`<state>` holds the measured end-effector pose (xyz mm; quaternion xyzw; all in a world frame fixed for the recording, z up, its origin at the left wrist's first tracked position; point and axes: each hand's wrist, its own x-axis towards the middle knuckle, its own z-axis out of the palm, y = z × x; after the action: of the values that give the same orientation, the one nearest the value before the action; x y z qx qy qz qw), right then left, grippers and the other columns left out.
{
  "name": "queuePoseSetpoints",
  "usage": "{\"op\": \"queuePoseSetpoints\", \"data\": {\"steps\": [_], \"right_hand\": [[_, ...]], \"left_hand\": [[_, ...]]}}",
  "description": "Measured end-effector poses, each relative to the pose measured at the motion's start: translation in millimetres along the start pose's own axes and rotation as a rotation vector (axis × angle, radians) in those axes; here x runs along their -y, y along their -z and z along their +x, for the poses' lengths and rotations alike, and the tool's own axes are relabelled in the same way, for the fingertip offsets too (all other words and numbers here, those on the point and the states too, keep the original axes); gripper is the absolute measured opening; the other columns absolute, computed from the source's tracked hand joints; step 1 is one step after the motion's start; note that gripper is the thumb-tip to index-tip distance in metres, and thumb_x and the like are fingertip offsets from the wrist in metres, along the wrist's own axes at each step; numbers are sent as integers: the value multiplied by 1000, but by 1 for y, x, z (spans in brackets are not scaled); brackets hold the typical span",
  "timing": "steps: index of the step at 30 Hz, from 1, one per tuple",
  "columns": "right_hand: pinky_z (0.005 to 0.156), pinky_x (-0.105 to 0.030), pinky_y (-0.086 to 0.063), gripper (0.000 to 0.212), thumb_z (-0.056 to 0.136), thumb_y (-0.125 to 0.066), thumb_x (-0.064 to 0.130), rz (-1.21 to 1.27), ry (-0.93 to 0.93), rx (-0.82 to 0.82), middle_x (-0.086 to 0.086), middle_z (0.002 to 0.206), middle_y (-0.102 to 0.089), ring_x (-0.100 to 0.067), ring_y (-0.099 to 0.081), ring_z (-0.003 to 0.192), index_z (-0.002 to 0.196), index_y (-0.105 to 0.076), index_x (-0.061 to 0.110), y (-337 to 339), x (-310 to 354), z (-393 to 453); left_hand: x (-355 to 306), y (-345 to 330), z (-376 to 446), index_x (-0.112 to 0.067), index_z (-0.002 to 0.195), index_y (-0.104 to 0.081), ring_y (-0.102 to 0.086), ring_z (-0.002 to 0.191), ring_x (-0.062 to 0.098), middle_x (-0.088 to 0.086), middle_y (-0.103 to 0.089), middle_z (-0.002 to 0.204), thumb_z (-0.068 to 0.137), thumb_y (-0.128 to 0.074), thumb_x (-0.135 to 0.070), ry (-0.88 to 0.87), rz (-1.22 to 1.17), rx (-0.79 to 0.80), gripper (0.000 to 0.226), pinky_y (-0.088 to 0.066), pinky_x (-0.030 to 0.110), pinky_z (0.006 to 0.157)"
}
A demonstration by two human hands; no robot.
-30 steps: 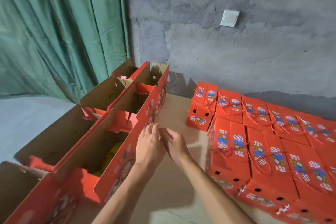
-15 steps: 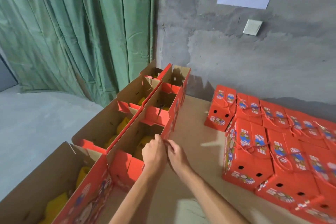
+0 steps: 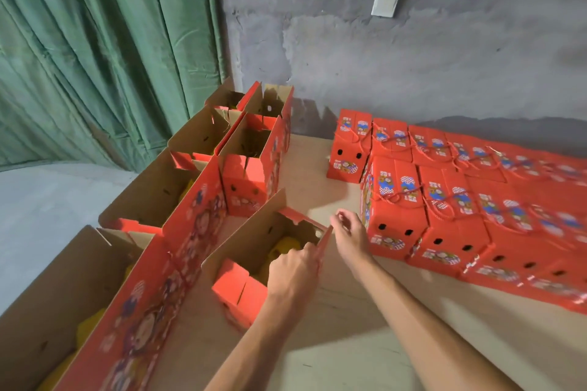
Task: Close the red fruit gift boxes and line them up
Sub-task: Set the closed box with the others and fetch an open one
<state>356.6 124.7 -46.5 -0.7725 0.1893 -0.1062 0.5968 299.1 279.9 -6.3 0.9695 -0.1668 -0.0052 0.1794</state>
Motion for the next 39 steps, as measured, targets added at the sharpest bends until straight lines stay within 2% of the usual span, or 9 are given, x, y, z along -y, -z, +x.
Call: {"op": "queuePoseSetpoints", "data": {"steps": [4, 10, 14, 17, 20, 28, 32, 35, 39], "right_hand": [[76, -8, -45, 18, 97, -66, 20, 98, -18, -72, 3, 108, -75, -6, -67, 99, 110, -76, 13, 74, -16, -16], [67, -10, -51, 14, 92, -66, 6, 346, -84, -260, -7, 90, -79, -18, -75, 86, 92, -80, 3, 208, -52, -65], [66, -11, -52, 15, 91, -65, 4, 372, -69, -378, -4, 82, -79, -11, -76, 77, 88, -79, 7, 305, -79, -106], [65, -13, -53, 12, 90, -68, 9, 337, -87, -475, 0, 78, -78, -7, -73, 73, 86, -78, 13, 373, -103, -136], [62, -15, -51, 13, 90, -68, 13, 297, -99, -561, 6, 72, -76, -1, -67, 65, 81, -78, 15, 432, -123, -161], [60, -7, -47, 17, 88, -64, 6, 333, -96, -714, 12, 71, -76, 8, -66, 64, 79, -77, 11, 524, -156, -192], [60, -6, -47, 18, 88, -63, 16, 274, -136, -660, 9, 80, -78, 3, -70, 75, 78, -78, 17, 537, -164, -185], [57, -15, -49, 24, 86, -62, 35, 187, -228, -541, 9, 83, -79, 0, -70, 74, 76, -80, 21, 536, -162, -175], [74, -23, -40, 50, 92, -49, 60, 26, -313, -384, 18, 88, -78, 2, -65, 93, 76, -81, 25, 542, -159, -162]], "left_hand": [[-53, -16, -26, -25, 133, -53, -68, 94, 37, 11, -71, 107, 102, -52, -36, -141, 28, 21, 33, -50, 39, 73], [-160, -61, -66, -20, 125, -58, -69, 93, 36, 10, -71, 103, 100, -45, -37, -309, 135, 94, 33, -42, 36, 67], [-241, -90, -91, -23, 124, -57, -69, 92, 35, 8, -71, 102, 98, -47, -38, -429, 154, 137, 32, -44, 35, 68], [-299, -112, -110, -24, 120, -60, -70, 90, 36, 7, -72, 98, 89, -32, -43, -522, 137, 141, 46, -38, 34, 64], [-351, -135, -123, -27, 125, -59, -71, 93, 32, 4, -73, 101, 96, -44, -40, -602, 219, 137, 35, -35, 32, 63], [-432, -170, -133, -34, 132, -58, -69, 90, 37, 8, -73, 99, 100, -43, -22, -683, 219, 84, 37, -34, 33, 62], [-444, -172, -115, -35, 127, -60, -69, 93, 37, 8, -73, 101, 100, -43, -25, -670, 182, 107, 33, -44, 34, 67], [-438, -170, -101, -32, 125, -65, -67, 101, 36, 6, -73, 110, 99, -49, -30, -585, 72, 223, 31, -53, 38, 82], [-434, -168, -98, -26, 115, -67, -66, 96, 35, 5, -73, 104, 100, -53, -35, -561, -8, 257, 23, -54, 40, 80]]}}
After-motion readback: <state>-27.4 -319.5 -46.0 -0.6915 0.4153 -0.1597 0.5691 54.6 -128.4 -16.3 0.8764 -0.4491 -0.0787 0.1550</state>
